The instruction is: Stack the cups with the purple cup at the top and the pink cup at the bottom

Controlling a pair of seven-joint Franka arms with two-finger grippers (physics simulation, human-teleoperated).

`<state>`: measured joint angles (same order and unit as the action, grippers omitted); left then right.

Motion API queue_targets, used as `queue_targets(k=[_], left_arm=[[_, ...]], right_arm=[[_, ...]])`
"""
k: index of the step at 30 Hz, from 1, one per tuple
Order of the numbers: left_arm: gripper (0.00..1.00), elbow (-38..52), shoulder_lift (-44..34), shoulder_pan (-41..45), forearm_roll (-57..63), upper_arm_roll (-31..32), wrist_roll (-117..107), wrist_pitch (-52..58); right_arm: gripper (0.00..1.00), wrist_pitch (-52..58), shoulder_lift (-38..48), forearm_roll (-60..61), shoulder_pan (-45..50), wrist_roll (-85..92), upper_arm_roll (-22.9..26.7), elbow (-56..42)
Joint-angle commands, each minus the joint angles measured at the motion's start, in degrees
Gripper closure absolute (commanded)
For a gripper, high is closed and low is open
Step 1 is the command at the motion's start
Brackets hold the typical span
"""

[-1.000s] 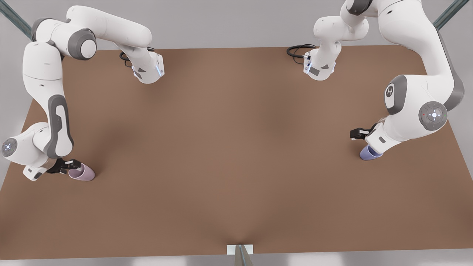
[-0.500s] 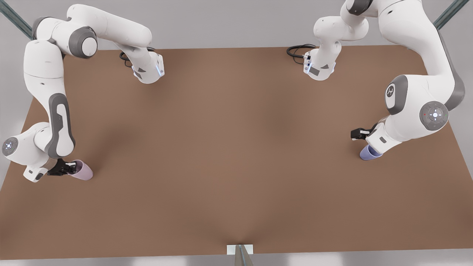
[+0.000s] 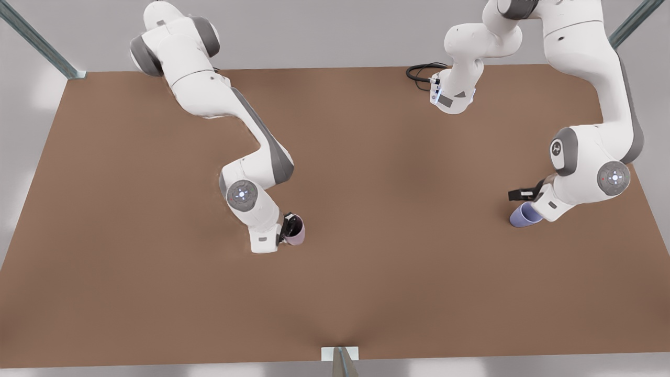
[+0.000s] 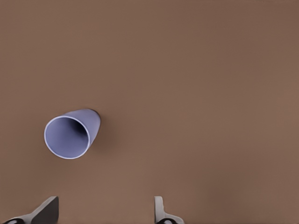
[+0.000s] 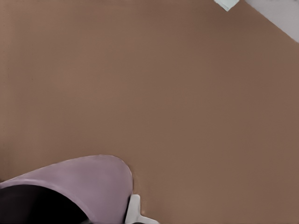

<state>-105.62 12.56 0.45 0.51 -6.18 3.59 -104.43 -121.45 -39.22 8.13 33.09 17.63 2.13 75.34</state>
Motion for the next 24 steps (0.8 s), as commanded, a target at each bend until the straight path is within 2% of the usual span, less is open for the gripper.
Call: queue_targets(k=[1,3,5,11,12,13,14,15,17,19,24], left_arm=[[0.00,-3.01,0.09,0.16,-1.91,-0.41,0.63,-14.04],[0.00,-8.02,0.27,-0.01,-2.09,-0.85,1.85,-22.57],[0.00,-8.46,1.23,-0.36,-2.09,-2.52,4.93,-24.41],[0.00,-11.01,3.17,-0.98,-2.09,-3.58,8.80,-30.83],[0.00,-11.01,3.78,-1.77,-2.09,-3.58,10.64,-31.97],[0.00,-11.01,4.22,-1.94,-2.09,-3.58,11.53,-32.76],[0.00,-11.01,4.57,-1.94,-2.09,-3.58,11.53,-33.12],[0.00,-11.19,4.66,-1.94,-2.09,-3.58,11.61,-33.20],[0.00,-11.27,5.19,-1.94,-2.09,-3.58,12.05,-33.12],[0.00,-11.36,5.89,-1.94,-2.09,-3.58,12.05,-33.12],[0.00,-12.06,8.35,-1.94,-2.09,-3.58,12.32,-33.12]], right_arm=[[0.79,5.44,-5.42,-1.80,3.83,-70.54,-0.11,-7.92],[0.79,6.14,-12.90,-2.15,6.72,-74.50,-1.16,-16.62],[0.79,5.79,-19.22,-2.15,8.13,-79.60,-1.43,-23.48],[0.77,5.17,-23.45,-2.77,11.12,-83.90,-0.81,-26.03],[0.72,5.17,-23.97,-2.77,11.12,-83.99,-0.81,-26.12],[0.72,5.09,-24.59,-2.77,11.12,-83.99,-0.81,-26.47],[0.62,4.74,-24.59,-2.77,11.03,-83.99,-0.81,-26.39],[0.44,4.38,-24.42,-2.68,11.65,-83.90,-0.55,-26.30],[0.32,4.56,-24.06,-2.59,11.74,-83.82,-0.46,-26.30],[0.28,4.73,-23.80,-2.59,11.65,-83.73,-0.37,-26.30],[0.26,5.44,-22.75,-2.59,11.47,-83.55,-0.37,-25.77]])
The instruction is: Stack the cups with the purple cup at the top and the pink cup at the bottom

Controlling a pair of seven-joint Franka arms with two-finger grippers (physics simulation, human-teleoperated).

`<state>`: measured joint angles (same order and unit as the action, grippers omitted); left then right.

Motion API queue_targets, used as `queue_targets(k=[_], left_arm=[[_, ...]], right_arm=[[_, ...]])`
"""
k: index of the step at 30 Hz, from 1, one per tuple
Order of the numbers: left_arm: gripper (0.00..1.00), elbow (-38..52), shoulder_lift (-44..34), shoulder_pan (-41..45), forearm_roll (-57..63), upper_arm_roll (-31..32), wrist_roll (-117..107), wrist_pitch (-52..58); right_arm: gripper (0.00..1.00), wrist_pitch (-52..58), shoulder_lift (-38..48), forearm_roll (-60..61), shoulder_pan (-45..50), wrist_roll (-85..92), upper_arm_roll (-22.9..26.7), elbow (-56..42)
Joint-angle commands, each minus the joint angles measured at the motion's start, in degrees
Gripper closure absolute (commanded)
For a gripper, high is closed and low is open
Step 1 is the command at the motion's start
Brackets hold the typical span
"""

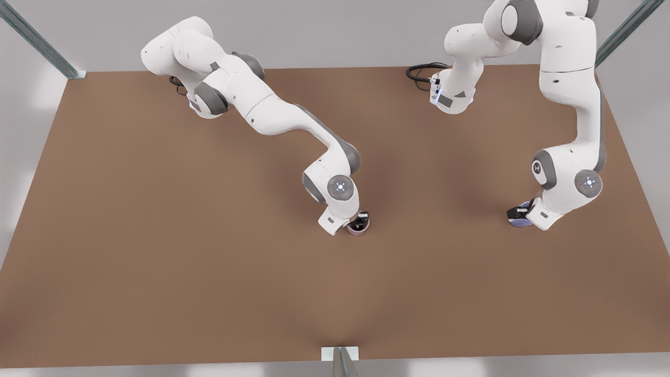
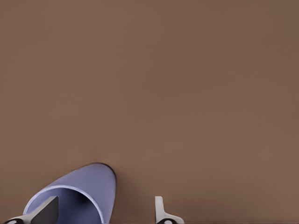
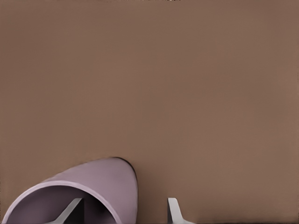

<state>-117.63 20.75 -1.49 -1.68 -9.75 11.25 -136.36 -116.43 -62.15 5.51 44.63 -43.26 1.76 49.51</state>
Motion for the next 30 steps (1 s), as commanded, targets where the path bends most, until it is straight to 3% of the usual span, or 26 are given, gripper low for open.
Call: queue_targets(k=[1,5,7,8,10,12,15,16,18,22,27,30], left_arm=[[0.00,-0.06,0.52,0.00,0.09,-0.01,4.65,-1.19],[0.00,-0.23,1.84,-0.09,0.09,-0.01,4.65,-1.10],[0.00,-1.28,1.84,-0.09,0.01,-0.01,4.65,-1.19],[0.00,-1.29,1.84,-0.09,0.01,-0.01,4.65,-1.19],[0.19,-1.29,2.02,-0.09,0.01,-0.01,4.65,-1.19],[0.40,-1.20,2.63,-0.09,0.01,-0.01,4.65,-1.27],[0.43,-1.20,2.89,-0.09,0.01,-0.01,4.65,-1.80],[0.44,-1.20,3.07,-0.09,0.01,-0.01,4.65,-2.42],[0.47,-1.20,3.16,-0.27,0.01,-0.01,4.65,-2.42],[0.66,-1.11,3.16,-0.35,0.01,-0.01,4.65,-2.50],[0.77,-1.02,2.98,-0.27,0.09,-0.01,4.57,-2.24],[0.79,-0.41,0.61,-0.09,0.01,0.87,3.78,-0.40]], right_arm=[[0.26,0.94,1.16,0.12,-0.07,-22.66,0.00,0.32],[0.24,2.96,10.38,0.38,-0.77,-22.04,-0.27,6.03],[0.16,7.87,21.10,0.03,-6.04,-15.90,-0.18,12.18],[0.00,9.56,28.83,-0.49,-12.54,-12.03,-0.97,19.72],[0.00,5.33,42.55,-2.17,-21.14,-2.99,-1.32,35.82],[0.00,6.39,50.55,-1.82,-30.91,13.81,-1.41,41.37],[0.00,19.46,56.35,-2.61,-42.78,34.72,-1.41,40.67],[0.00,25.11,56.62,-2.61,-46.21,40.62,-1.32,38.91],[0.00,25.02,56.71,-5.15,-46.30,41.06,-1.06,38.12],[0.00,25.11,55.56,-4.80,-46.21,40.01,-1.06,34.34],[0.00,24.49,52.40,-3.92,-45.33,39.92,-1.67,33.10],[0.00,24.41,51.69,-3.84,-43.05,39.92,-2.03,33.02]])
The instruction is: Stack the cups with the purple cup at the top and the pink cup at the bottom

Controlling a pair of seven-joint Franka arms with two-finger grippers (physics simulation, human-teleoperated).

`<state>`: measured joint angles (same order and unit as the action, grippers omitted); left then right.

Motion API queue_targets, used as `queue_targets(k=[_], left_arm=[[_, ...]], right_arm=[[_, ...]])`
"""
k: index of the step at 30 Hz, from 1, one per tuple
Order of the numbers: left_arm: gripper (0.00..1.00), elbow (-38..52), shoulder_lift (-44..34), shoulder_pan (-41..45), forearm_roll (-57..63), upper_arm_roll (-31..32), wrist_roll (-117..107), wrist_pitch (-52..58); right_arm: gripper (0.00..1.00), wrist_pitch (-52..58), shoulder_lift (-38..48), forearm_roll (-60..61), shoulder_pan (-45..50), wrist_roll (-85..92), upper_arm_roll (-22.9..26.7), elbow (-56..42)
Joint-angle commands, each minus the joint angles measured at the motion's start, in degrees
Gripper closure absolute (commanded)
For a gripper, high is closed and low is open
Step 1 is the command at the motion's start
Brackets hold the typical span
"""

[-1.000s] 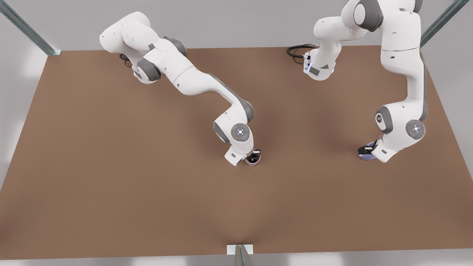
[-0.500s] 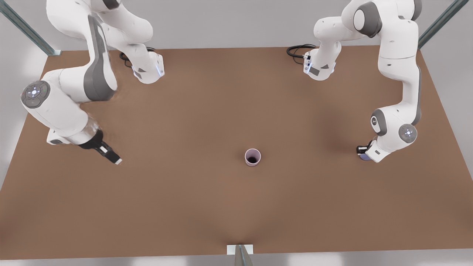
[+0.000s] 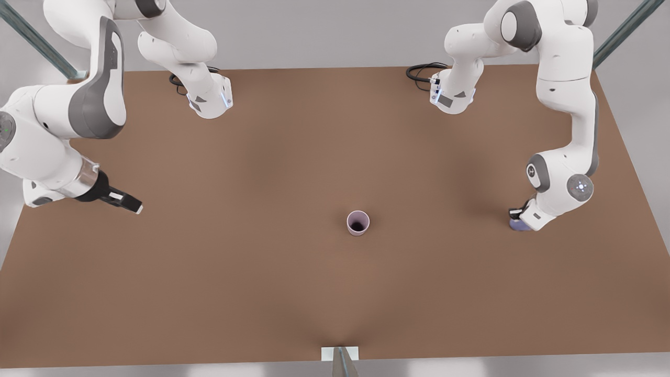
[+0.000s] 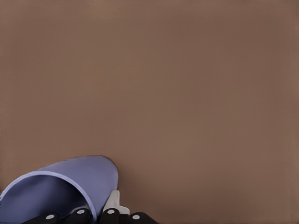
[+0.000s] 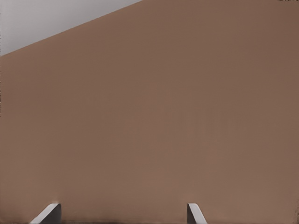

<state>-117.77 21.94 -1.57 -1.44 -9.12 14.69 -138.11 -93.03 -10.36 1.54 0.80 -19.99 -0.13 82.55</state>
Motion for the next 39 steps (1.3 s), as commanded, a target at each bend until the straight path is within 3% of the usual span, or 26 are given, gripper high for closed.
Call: queue_targets(k=[1,5,6,11,12,16,21,39], left_arm=[[0.79,1.57,-1.38,0.51,-0.23,0.51,-0.37,4.15],[0.79,4.56,-4.36,7.28,-0.23,3.67,-9.77,7.06],[0.79,5.96,-5.42,8.16,-0.23,6.04,-14.24,12.06],[0.79,11.94,-6.65,8.34,-0.32,27.40,-43.95,19.10],[0.79,13.35,-5.86,9.65,-0.14,29.07,-48.44,18.93],[0.79,23.72,1.43,19.67,0.65,28.98,-62.06,18.40],[0.79,29.70,6.70,21.78,0.82,28.81,-63.21,18.05],[0.79,32.16,12.86,23.19,5.66,28.37,-67.08,10.75]], right_arm=[[0.00,1.10,-0.01,0.13,0.79,16.65,-0.14,-0.11],[0.00,0.92,-0.45,0.13,-0.18,16.56,0.39,-2.21],[0.00,1.01,-1.50,0.22,-0.97,16.21,0.48,-3.01],[0.00,1.10,-1.41,1.01,-1.06,16.21,0.48,-3.45],[0.00,1.10,-1.24,1.10,-0.97,16.21,0.39,-3.62],[0.00,1.27,-1.06,1.19,-1.59,16.30,0.39,-4.77],[0.00,1.27,-1.41,1.10,-1.67,16.21,0.39,-5.82],[0.00,0.22,-1.77,1.36,-2.73,16.21,0.92,-5.82]])
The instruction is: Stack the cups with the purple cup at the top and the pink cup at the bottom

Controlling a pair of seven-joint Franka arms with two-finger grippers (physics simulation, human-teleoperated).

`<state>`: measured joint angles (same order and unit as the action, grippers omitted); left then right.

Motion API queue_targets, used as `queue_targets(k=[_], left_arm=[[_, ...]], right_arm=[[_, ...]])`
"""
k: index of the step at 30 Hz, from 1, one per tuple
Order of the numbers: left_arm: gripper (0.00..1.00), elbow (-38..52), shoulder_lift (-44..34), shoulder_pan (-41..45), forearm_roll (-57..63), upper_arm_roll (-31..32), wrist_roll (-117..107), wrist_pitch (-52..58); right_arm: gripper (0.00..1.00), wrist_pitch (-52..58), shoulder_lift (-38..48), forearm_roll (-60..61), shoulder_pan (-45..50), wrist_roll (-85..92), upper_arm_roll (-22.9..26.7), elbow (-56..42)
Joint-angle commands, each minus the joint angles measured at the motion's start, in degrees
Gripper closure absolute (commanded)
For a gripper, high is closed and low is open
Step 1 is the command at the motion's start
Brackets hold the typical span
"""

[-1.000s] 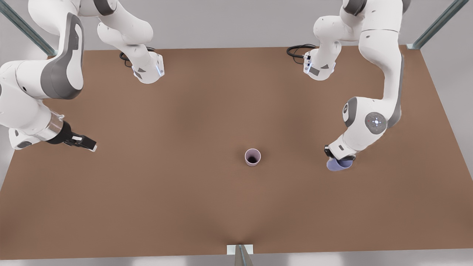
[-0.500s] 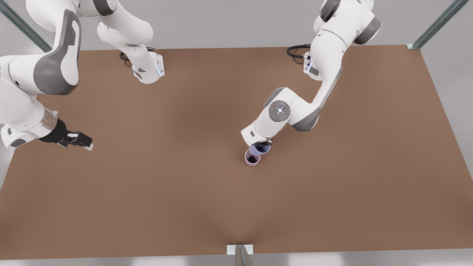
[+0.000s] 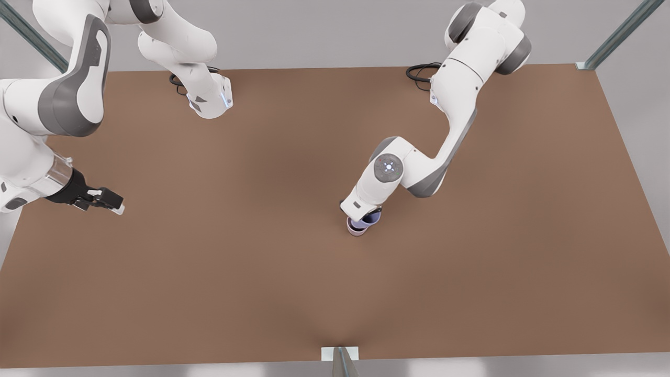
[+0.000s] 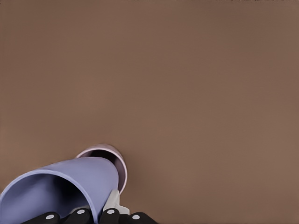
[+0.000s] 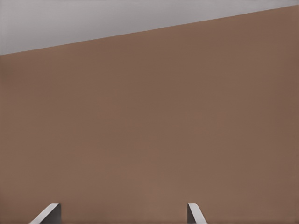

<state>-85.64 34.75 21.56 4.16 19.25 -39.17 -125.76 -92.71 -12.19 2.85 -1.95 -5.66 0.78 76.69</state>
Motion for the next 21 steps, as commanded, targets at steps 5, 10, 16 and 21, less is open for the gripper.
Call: queue_targets(k=[5,10,16,21], left_arm=[[0.79,-0.06,0.40,0.06,1.02,0.00,-13.21,-1.59],[0.79,-0.06,0.84,0.06,1.11,0.08,-13.21,-1.59],[0.68,-0.23,0.93,0.15,1.99,0.08,-13.21,-1.59],[0.22,-0.15,1.19,0.15,1.99,0.00,-13.12,-1.59]], right_arm=[[0.00,-0.28,-0.02,-0.04,-0.07,1.88,0.01,-0.05],[0.00,-0.28,-0.02,-0.04,-0.07,1.88,0.01,-0.05],[0.00,-0.28,-0.11,0.05,-0.69,1.88,0.01,-0.05],[0.00,-0.71,-0.20,-0.03,-0.78,1.88,0.01,0.04]])
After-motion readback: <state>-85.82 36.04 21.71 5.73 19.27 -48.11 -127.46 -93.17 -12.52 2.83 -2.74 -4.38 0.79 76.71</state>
